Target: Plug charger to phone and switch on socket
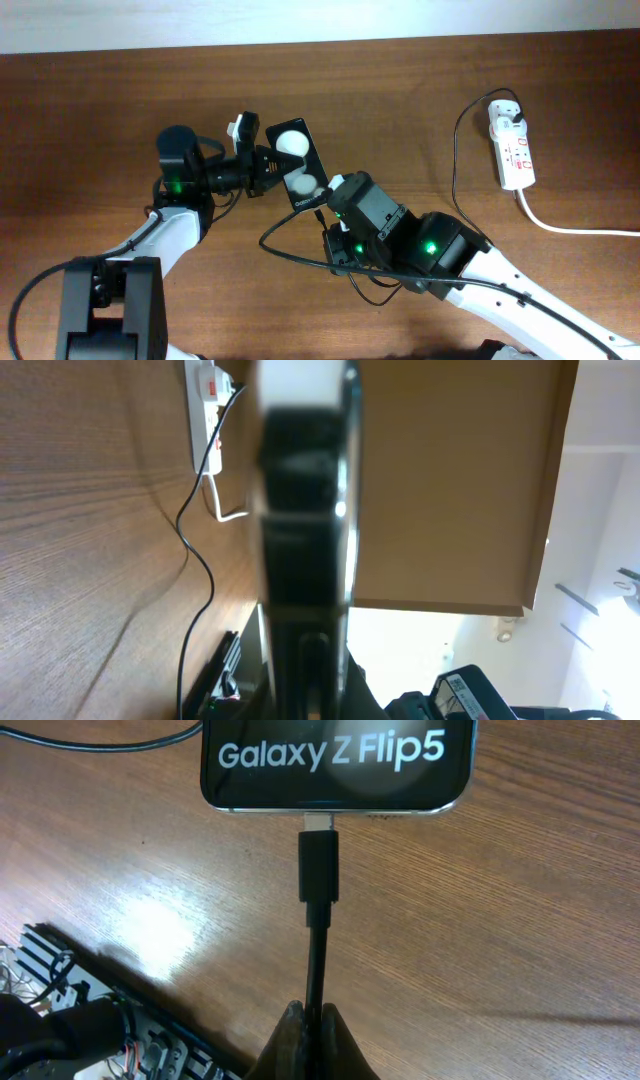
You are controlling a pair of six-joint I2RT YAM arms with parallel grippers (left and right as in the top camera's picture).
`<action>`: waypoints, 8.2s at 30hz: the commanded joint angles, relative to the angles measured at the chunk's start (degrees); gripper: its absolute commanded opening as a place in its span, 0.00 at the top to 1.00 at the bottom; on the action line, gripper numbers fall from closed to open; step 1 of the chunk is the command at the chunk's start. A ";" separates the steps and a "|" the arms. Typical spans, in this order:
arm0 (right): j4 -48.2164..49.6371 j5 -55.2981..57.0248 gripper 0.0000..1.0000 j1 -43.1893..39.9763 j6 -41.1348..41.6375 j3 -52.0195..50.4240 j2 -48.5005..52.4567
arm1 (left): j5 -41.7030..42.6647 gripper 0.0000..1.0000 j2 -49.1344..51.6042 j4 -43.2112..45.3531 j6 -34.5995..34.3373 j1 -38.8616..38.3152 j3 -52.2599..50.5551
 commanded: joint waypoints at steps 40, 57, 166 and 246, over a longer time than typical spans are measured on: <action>11.80 6.34 0.21 0.26 -1.46 -0.07 0.02 | 4.15 1.00 -0.07 0.33 3.28 -0.09 1.11; 13.38 6.14 0.00 0.26 -1.49 -0.07 0.04 | 4.17 1.00 -0.07 0.33 3.28 -0.11 1.11; -3.30 11.69 0.01 -0.92 -1.05 0.81 -11.13 | -24.57 0.92 27.30 -49.20 49.00 -10.51 28.11; -5.38 20.81 0.01 -0.92 -1.03 0.79 -9.55 | -87.12 0.01 -49.68 -105.28 52.61 -8.85 30.45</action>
